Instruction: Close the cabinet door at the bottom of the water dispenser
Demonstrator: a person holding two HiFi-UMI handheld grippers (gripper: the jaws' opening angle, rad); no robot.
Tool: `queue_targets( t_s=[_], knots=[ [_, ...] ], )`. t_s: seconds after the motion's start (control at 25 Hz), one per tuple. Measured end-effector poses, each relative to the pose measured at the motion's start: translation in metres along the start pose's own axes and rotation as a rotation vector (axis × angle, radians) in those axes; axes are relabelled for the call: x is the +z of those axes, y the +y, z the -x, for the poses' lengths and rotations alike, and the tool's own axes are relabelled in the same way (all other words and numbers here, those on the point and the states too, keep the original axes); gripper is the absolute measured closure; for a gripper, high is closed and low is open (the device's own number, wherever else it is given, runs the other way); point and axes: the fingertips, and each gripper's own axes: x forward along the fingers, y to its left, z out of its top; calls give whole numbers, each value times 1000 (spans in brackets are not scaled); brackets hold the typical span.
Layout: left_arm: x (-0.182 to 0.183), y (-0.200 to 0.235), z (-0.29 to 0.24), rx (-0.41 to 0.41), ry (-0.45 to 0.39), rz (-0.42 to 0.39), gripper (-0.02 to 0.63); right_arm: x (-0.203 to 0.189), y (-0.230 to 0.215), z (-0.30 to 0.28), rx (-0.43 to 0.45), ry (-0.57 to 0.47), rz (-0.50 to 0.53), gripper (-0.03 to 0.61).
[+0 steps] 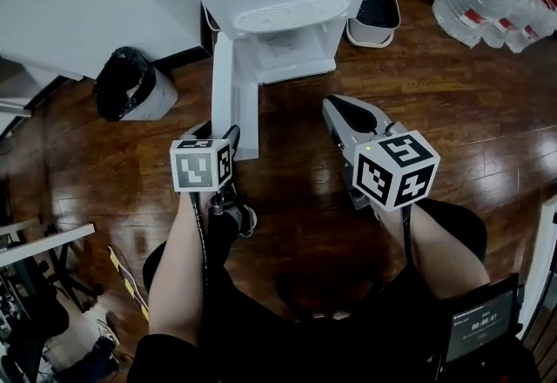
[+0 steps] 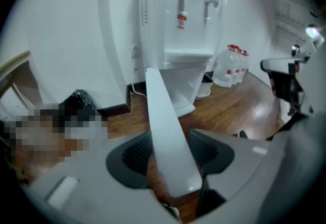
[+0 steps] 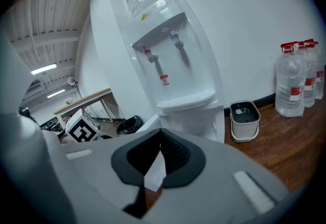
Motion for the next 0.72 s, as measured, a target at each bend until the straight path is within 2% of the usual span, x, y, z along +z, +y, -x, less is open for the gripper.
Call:
queue_targets(
  t_s=[0.12, 0.24, 0.4, 0.72],
  knots=[
    [5, -29, -3, -58, -58, 130, 373, 1, -1, 2, 4, -2, -17, 574],
    [12, -56, -10, -103, -93, 205, 373, -3, -4, 3, 6, 8, -35, 574],
    [21, -78, -23, -140, -120, 248, 359, -10, -7, 6, 15, 26, -62, 574],
    [22, -82, -23, -108, -130, 281, 362, -19, -8, 13, 28, 56, -75, 574]
  ],
)
